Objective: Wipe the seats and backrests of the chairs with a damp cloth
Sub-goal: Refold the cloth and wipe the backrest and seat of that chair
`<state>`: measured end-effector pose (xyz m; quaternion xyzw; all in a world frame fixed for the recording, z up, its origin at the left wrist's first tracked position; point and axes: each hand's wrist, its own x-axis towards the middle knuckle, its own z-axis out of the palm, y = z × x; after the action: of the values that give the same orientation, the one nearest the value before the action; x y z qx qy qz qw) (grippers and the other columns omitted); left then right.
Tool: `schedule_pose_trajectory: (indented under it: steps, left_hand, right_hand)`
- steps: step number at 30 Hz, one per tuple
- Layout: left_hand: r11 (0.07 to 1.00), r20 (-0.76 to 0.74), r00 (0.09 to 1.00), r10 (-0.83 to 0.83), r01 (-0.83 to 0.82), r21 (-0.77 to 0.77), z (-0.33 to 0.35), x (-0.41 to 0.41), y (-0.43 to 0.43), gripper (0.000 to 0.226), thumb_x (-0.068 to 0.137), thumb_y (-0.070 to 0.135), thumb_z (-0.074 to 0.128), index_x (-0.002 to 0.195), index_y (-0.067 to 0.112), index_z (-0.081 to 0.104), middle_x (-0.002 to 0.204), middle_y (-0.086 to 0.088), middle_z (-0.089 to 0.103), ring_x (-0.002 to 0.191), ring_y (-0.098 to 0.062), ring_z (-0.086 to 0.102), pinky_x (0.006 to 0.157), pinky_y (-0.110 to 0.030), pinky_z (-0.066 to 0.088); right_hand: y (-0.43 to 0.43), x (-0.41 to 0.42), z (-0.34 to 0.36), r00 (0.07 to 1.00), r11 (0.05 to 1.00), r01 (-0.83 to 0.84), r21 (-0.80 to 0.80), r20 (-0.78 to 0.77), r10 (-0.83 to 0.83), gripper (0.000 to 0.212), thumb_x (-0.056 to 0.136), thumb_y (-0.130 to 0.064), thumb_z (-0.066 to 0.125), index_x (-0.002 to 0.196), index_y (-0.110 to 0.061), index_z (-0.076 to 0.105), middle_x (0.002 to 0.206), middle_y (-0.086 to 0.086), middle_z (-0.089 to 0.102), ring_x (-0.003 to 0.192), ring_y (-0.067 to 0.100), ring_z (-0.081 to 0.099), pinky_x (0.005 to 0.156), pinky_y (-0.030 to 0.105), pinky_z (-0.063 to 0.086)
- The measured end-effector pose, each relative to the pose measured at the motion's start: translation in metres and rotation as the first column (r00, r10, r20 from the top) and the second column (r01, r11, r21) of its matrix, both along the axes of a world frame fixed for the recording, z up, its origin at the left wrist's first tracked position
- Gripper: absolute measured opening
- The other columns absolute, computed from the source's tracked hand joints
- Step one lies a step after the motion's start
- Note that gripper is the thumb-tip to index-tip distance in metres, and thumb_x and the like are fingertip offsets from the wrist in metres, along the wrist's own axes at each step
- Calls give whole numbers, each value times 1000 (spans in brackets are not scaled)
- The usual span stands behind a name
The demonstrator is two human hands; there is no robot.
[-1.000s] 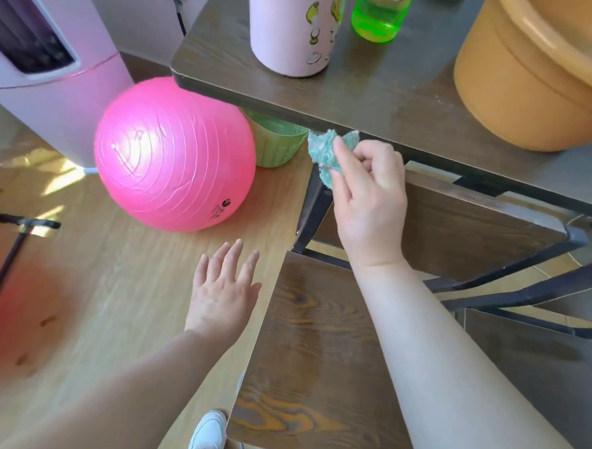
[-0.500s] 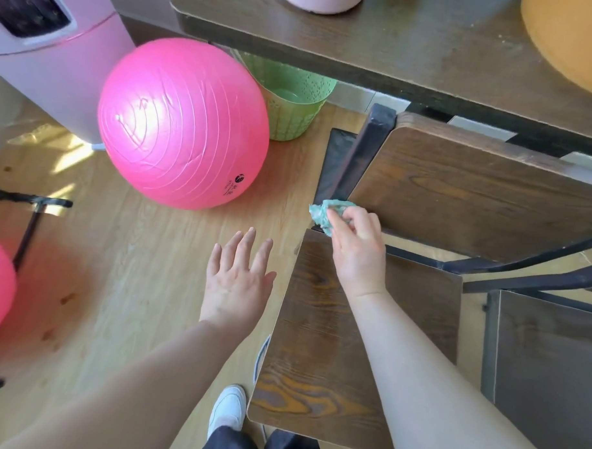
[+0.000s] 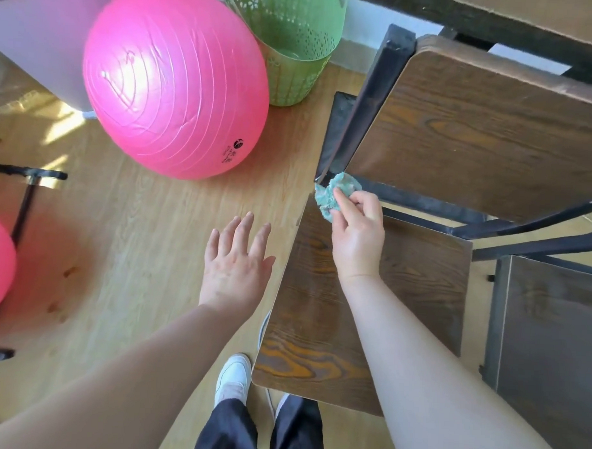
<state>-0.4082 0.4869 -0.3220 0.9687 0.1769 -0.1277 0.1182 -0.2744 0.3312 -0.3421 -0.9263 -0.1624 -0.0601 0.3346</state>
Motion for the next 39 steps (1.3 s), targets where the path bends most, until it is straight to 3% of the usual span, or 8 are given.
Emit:
schedule_pose_trajectory:
  steps: [4,11,14,19,23,27,32,39]
  left_hand:
    - [999,28,999,-36,35,16,12,-1,-9,55,103,43,38,154,23,29,162,-10,25,150,-30,17,122,-53,14]
    - [994,81,991,-105,102,37,18,8,-36,53,98,38,53,147,20,43,155,-13,39,145,-33,31,117,-55,25]
    - [989,75,987,-143,140,45,16,15,-52,54,99,39,51,149,21,41,156,-12,36,146,-32,28,119,-54,23]
    - [977,126,969,-212,205,60,10,22,-76,56,93,34,62,144,17,47,152,-13,41,141,-34,34,114,-57,30]
    - [968,146,958,-248,239,75,6,26,-87,56,91,32,65,143,16,50,152,-14,41,141,-35,34,114,-57,31]
    - [967,134,958,-254,246,73,4,30,-94,55,93,32,63,144,16,49,152,-15,40,142,-34,32,115,-57,28]
    - [967,123,960,-252,243,83,2,31,-93,55,94,34,61,145,16,47,153,-15,39,142,-34,31,115,-57,29]
    - [975,136,967,-217,208,81,-1,26,-87,55,95,36,57,146,18,46,154,-14,38,143,-33,31,116,-56,27]
  right_hand:
    - [-41,-6,25,951,938,307,160,-30,-306,33,87,-7,73,120,-12,71,113,3,58,104,11,60,92,19,51]
    - [-142,30,68,588,483,804,348,-339,-735,31,93,-22,68,124,-20,68,117,-11,52,104,7,61,76,8,52]
    - [-162,45,74,538,409,830,380,-352,-765,32,94,-26,67,125,-18,68,117,-10,52,103,7,61,68,0,46]
    - [-160,59,77,493,301,848,437,-439,-751,37,89,-60,56,96,-27,72,109,-4,65,99,7,65,76,19,54]
    - [-155,64,80,455,105,837,536,-577,-679,17,91,-45,65,97,-30,71,101,-10,70,96,5,67,65,12,50]
    - [-148,67,80,427,-27,829,559,-663,-614,25,90,-31,71,113,-22,74,105,-10,71,95,6,68,62,9,49]
    - [-137,69,82,387,-126,831,542,-725,-570,25,88,-26,74,113,-23,73,102,-10,72,94,9,69,64,13,52]
    - [-117,70,85,351,-223,824,521,-779,-520,28,89,-27,72,117,-20,72,110,-2,72,99,13,69,86,27,58]
